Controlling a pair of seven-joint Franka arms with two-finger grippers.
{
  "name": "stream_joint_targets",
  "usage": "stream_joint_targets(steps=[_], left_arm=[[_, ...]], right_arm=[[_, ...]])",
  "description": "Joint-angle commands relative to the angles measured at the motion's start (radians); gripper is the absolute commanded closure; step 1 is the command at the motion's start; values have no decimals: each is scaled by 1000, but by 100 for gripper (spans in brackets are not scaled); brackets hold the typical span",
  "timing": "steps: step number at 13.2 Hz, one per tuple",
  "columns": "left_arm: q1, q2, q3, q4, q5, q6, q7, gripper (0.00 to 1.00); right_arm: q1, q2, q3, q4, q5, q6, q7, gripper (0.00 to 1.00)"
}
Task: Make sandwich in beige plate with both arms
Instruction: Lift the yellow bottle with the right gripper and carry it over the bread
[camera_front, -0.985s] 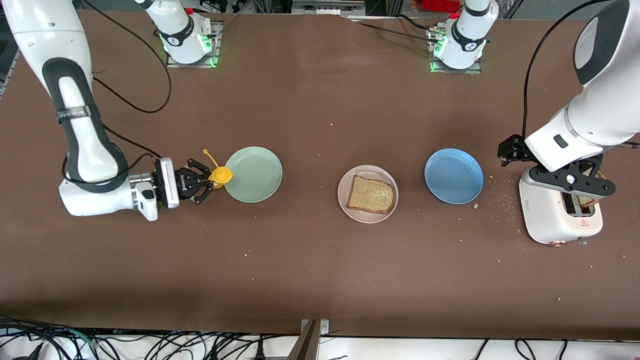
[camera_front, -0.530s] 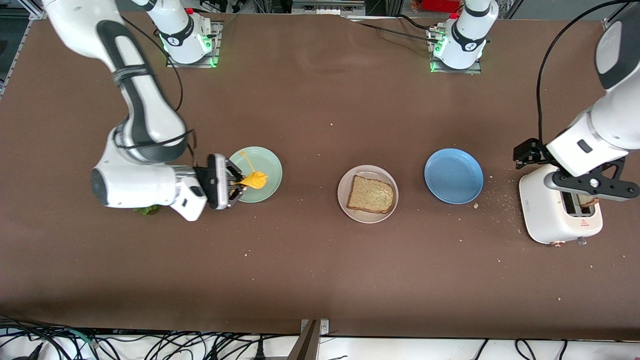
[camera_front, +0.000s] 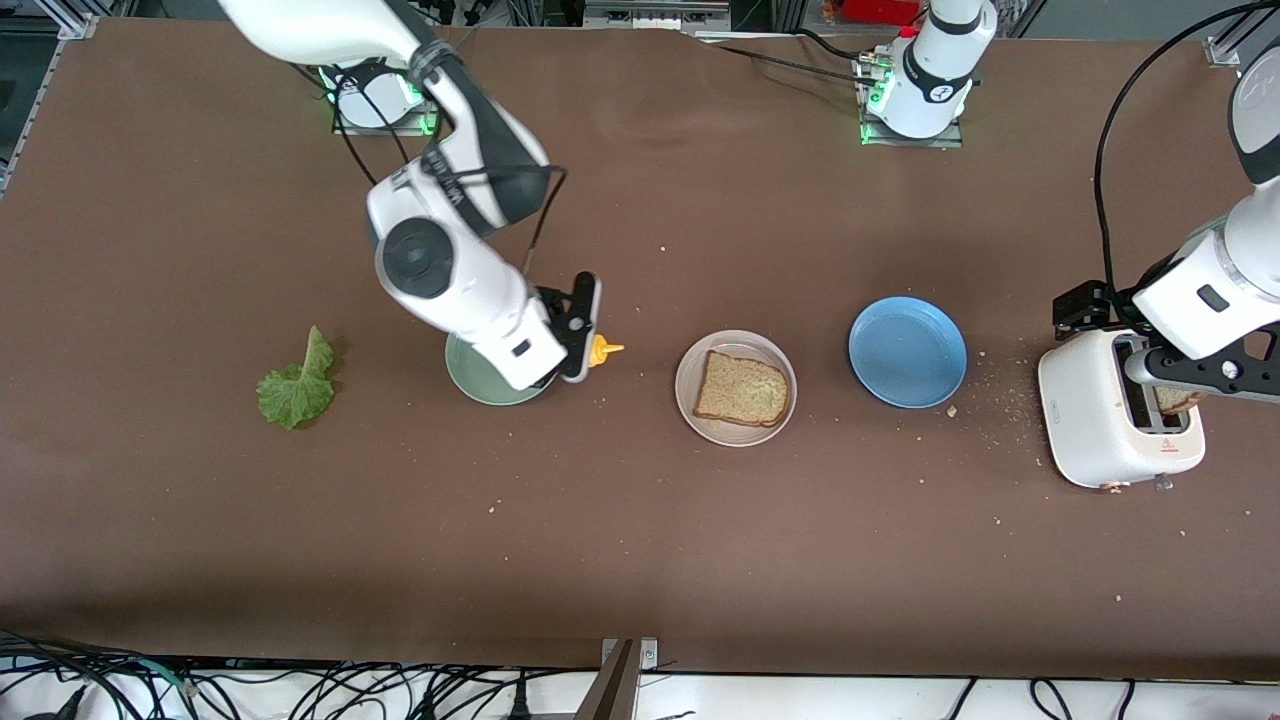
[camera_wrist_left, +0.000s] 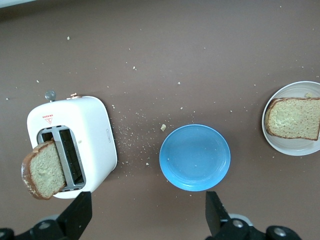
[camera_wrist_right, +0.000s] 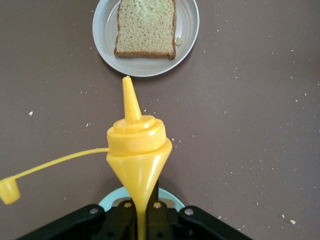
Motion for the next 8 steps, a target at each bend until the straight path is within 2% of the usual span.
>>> stream_joint_targets(steps=[1, 2, 5, 8], left_arm=[[1, 0, -2, 21, -21, -27, 0, 0], [1, 0, -2, 20, -21, -27, 0, 0], [1, 0, -2, 21, -21, -27, 0, 0], [1, 0, -2, 21, -21, -27, 0, 0]], right_arm=[[97, -9, -13, 8, -175, 26, 236, 100], [146, 0, -18, 10, -249, 39, 336, 100], [246, 52, -16, 10, -564, 43, 633, 100], [323, 137, -19, 42, -789, 31, 799, 100]])
